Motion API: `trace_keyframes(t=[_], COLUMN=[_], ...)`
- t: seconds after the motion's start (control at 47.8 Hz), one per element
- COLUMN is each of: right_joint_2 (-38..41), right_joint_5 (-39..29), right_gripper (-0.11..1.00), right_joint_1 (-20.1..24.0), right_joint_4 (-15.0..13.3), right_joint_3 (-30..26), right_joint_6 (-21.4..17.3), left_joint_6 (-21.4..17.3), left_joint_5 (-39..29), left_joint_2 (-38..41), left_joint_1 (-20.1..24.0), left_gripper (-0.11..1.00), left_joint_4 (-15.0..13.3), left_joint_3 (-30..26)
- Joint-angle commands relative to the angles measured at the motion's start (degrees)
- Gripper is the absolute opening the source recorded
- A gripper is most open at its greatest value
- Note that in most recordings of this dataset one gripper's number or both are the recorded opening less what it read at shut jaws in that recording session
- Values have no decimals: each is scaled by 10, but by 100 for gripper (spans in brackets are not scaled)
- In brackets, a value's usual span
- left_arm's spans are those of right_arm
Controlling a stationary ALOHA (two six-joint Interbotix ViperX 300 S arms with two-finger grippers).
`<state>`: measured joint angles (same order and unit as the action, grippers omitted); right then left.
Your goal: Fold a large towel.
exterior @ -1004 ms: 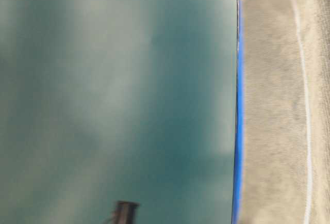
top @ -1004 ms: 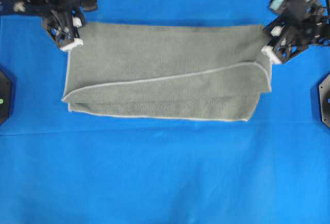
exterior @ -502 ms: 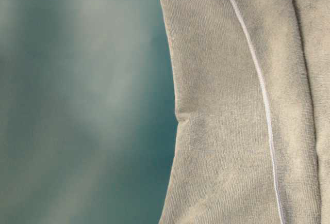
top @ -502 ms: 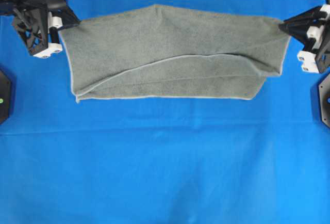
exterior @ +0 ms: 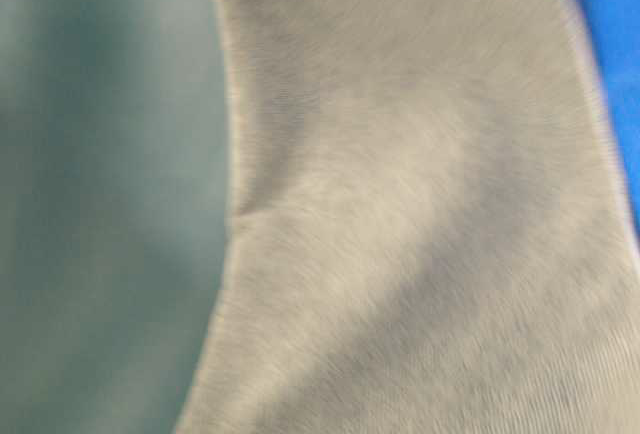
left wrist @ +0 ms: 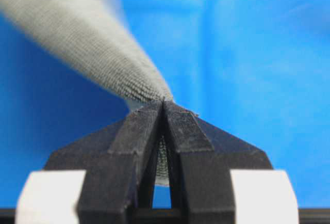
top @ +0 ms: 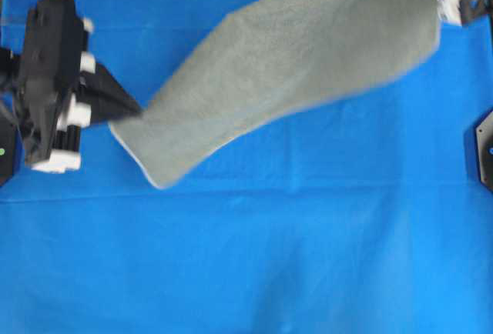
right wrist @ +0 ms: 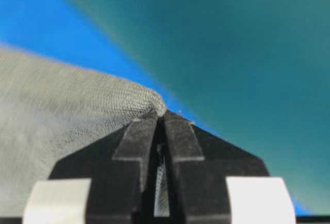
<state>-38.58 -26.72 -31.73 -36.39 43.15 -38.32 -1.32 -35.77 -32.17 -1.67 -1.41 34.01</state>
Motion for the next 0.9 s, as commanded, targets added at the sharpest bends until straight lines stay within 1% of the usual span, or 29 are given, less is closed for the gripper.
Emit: trace_keyframes(t=[0.0,0.084,0.209,0.377,0.523,0.607,0.711,0.879], right_joint_2=[35,75,142,214,252,258,254,220], right_joint_5=[47,84,118,132,132,136,138,119], right_gripper=[2,2,2,2,2,2,2,2], right_joint_1=[-32,-51,-71,-75,-75,-76,-75,-76], right_joint_4=[-10,-15,-17,-17,-17,-17,-17,-17], right_joint_3=[-48,-79,-134,-199,-239,-248,-244,-207], right_joint_6=[0,0,0,1,0,0,0,1], left_joint_6=[-1,-2,-7,-7,-8,-8,-7,-7], left_joint_5=[45,105,184,224,245,257,281,347], left_joint_2=[13,27,53,92,125,144,172,241], left_joint_1=[-30,-50,-83,-112,-136,-138,-137,-137], left_gripper=[1,1,1,1,1,1,1,1], left_joint_4=[-1,-1,-1,0,2,3,2,2], left_joint_3=[-36,-52,-67,-94,-117,-128,-142,-181])
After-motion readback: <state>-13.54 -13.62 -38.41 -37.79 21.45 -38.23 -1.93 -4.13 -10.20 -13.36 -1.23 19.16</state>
